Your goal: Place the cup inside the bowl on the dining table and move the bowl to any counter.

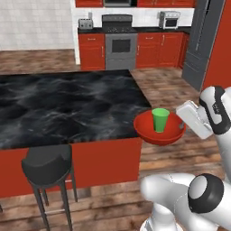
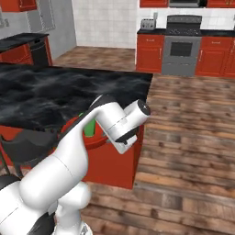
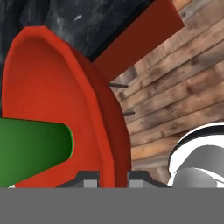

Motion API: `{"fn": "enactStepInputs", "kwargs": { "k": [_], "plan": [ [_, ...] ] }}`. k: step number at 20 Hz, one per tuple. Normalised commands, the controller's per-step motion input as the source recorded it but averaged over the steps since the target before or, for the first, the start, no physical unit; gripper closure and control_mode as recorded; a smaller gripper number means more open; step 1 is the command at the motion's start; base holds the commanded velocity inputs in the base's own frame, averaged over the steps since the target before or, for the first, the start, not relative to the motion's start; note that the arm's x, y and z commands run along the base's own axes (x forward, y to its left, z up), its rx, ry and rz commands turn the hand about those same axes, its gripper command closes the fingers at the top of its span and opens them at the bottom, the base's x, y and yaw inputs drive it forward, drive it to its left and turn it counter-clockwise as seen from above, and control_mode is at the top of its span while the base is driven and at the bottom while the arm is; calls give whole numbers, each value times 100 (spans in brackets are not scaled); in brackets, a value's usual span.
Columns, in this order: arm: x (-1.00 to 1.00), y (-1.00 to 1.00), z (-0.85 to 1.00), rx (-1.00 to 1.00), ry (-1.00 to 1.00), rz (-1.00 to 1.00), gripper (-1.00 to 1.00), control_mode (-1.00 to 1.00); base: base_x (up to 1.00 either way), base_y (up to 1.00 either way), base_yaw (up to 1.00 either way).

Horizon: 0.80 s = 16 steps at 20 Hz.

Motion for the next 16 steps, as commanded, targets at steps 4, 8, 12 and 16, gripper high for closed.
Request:
{"fn": "enactStepInputs", "kwargs": {
  "k": [4,8,12,16],
  "plan": [
    [0,0,0,0,0,0,100,100,42,-91,0],
    [0,0,0,0,0,0,100,100,46,-97,0],
    [0,0,0,0,0,0,100,100,58,-100,0],
    [0,0,0,0,0,0,100,100,66,-92,0]
  ]
}}
